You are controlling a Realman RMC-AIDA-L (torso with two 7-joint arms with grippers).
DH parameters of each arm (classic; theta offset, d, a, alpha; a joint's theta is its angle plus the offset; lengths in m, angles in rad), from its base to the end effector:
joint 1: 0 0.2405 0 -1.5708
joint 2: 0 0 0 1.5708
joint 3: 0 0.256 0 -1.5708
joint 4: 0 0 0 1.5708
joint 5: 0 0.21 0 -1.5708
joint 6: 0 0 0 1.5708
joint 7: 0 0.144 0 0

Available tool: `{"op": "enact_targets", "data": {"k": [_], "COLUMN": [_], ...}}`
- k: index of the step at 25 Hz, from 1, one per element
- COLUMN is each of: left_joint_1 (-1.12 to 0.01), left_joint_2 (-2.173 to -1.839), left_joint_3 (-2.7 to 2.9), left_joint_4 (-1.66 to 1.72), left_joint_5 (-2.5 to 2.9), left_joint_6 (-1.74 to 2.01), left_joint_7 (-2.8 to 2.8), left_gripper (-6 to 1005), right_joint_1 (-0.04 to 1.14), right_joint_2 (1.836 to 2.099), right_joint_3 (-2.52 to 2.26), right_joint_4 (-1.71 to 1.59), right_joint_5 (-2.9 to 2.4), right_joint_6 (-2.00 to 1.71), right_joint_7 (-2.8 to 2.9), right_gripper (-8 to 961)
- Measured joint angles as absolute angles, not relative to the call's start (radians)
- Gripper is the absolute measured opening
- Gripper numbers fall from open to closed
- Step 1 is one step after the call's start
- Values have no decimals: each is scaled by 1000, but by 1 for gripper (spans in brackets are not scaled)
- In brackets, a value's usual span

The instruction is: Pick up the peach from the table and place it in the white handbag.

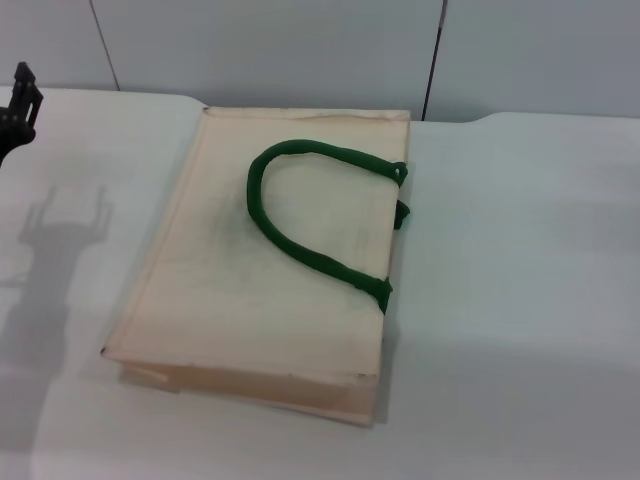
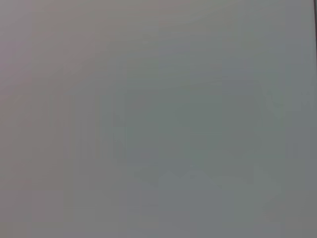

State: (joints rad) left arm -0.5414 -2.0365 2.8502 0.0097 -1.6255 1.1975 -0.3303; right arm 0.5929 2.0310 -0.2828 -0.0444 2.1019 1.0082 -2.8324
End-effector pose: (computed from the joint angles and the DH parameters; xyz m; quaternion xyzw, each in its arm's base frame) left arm -0.3483 0.3575 0.0461 -0.6062 -0.2737 -0.3425 0.6635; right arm 0.3486 0.3815 0.0385 -0.6586 0.2778 0.2687 0.6456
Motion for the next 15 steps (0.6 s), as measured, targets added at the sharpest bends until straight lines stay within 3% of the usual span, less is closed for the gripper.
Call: {"op": "enact_targets", "data": {"k": [15], "left_joint_1": [-540], "left_joint_2": [-2036], "left_joint_3": [2850], "left_joint_4": [12], "left_joint_5": [-1628], "left_joint_6": [1196], "left_joint_7": [-327], "left_gripper": [648], "right_joint_1": [597], "right_joint_2": [2031], "right_joint_3": [-282], "right_joint_4": [-43], "right_joint_5": [2103], "right_joint_6": [989], "right_joint_7": [-2829], "right_gripper": [792]}}
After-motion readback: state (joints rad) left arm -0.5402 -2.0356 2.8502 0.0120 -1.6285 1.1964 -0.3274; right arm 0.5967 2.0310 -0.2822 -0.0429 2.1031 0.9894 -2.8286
